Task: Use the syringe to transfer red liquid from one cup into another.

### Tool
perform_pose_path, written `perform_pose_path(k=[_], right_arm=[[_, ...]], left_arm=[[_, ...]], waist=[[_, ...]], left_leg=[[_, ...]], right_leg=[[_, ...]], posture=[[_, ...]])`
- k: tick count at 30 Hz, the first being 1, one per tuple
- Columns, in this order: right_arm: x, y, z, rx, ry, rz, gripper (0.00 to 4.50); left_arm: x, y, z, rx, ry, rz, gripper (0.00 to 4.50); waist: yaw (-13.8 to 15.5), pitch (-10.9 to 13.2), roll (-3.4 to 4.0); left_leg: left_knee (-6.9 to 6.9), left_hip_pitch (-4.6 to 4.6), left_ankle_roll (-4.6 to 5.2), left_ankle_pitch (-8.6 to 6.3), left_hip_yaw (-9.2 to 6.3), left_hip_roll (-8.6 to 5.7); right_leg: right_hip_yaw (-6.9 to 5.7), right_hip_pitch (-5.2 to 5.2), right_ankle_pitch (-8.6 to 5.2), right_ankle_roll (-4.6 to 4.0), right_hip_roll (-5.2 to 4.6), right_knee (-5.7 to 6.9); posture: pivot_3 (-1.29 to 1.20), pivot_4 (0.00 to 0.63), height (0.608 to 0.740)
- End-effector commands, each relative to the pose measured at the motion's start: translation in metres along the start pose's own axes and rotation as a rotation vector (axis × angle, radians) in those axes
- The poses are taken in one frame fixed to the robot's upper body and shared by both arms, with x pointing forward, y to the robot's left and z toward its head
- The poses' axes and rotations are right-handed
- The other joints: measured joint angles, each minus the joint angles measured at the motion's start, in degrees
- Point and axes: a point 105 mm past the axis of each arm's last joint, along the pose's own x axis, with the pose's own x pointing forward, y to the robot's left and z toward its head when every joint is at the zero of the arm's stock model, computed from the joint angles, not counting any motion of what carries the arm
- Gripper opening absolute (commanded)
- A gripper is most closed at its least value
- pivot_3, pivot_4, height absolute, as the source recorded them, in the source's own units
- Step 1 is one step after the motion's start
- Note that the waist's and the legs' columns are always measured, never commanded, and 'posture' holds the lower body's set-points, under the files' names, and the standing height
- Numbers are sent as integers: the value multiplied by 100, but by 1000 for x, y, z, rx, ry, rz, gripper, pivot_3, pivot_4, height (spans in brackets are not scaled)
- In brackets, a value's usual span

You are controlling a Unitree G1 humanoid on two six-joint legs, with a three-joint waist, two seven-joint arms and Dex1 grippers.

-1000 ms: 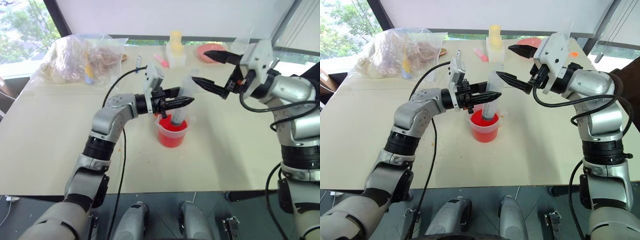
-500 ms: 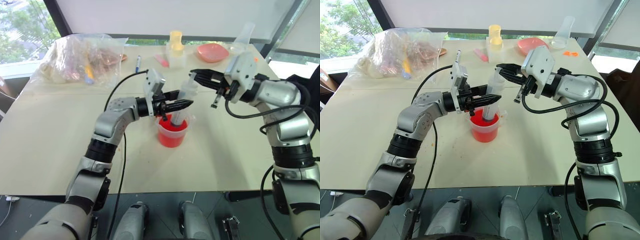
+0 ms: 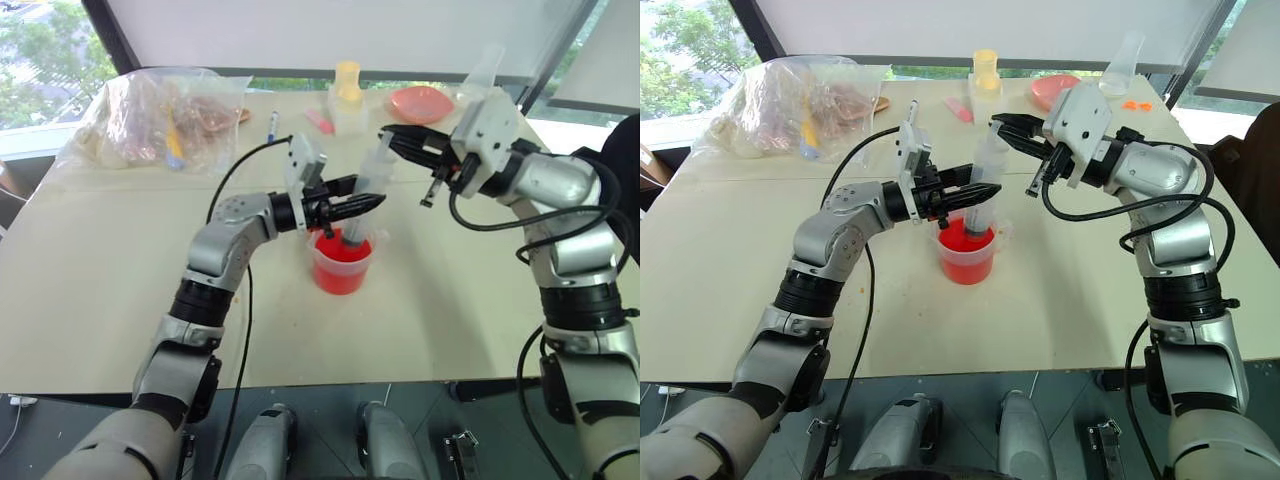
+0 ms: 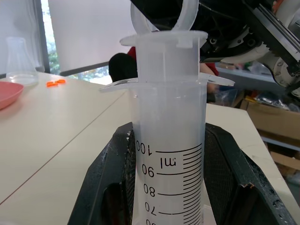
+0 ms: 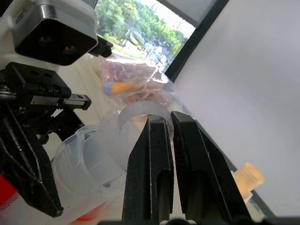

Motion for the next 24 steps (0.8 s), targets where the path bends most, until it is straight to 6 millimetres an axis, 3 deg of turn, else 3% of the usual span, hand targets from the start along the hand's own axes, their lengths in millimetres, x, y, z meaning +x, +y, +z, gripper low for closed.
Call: perform_pose_path(k=[1, 11, 12, 14, 18, 20, 24], right_arm=[[-12, -42, 29, -91, -72, -192, 25], [-11, -36, 28, -52, -75, -173, 25], [-12, -35, 27, -40, -75, -166, 670], [-12, -32, 26, -24, -72, -158, 1450], [-18, -26, 24, 12, -53, -153, 3442], [-21, -24, 24, 33, -52, -147, 3442], [-66, -22, 40, 303, -113, -179, 3442]], left_arm=[[3, -14, -10, 4, 40, -68, 1452], [3, -4, 3, 33, 12, -35, 1452], [3, -3, 6, 34, 5, -30, 1452], [2, 0, 11, 42, -7, -23, 1452], [0, 6, 25, 49, -41, 0, 1452], [0, 7, 28, 48, -49, 5, 1452], [-9, 13, 60, -27, -170, 44, 1452]], waist=[[0, 0, 0], [0, 0, 0], [1, 0, 0], [6, 0, 0], [5, 0, 0], [5, 0, 0], [52, 0, 0]], left_leg=[[0, 0, 0, 0, 0, 0], [0, 0, 0, 0, 0, 0], [0, 0, 0, 0, 0, 0], [0, 0, 0, 0, 0, 0], [0, -1, 0, 0, -1, 0], [0, -1, 0, 0, -3, 1], [1, -3, 0, 0, -10, 4]], right_leg=[[0, 0, 0, 0, 0, 0], [0, 0, 0, 0, 0, 0], [0, 0, 0, 0, 1, 1], [0, 0, 0, 0, 1, 0], [0, 0, 0, 0, 1, 0], [0, 0, 0, 0, 1, 1], [-2, 2, 0, 0, 0, 0]], posture=[[0, 150, 740], [0, 150, 740], [0, 150, 740], [0, 150, 740], [0, 150, 740], [0, 150, 740], [0, 150, 740]])
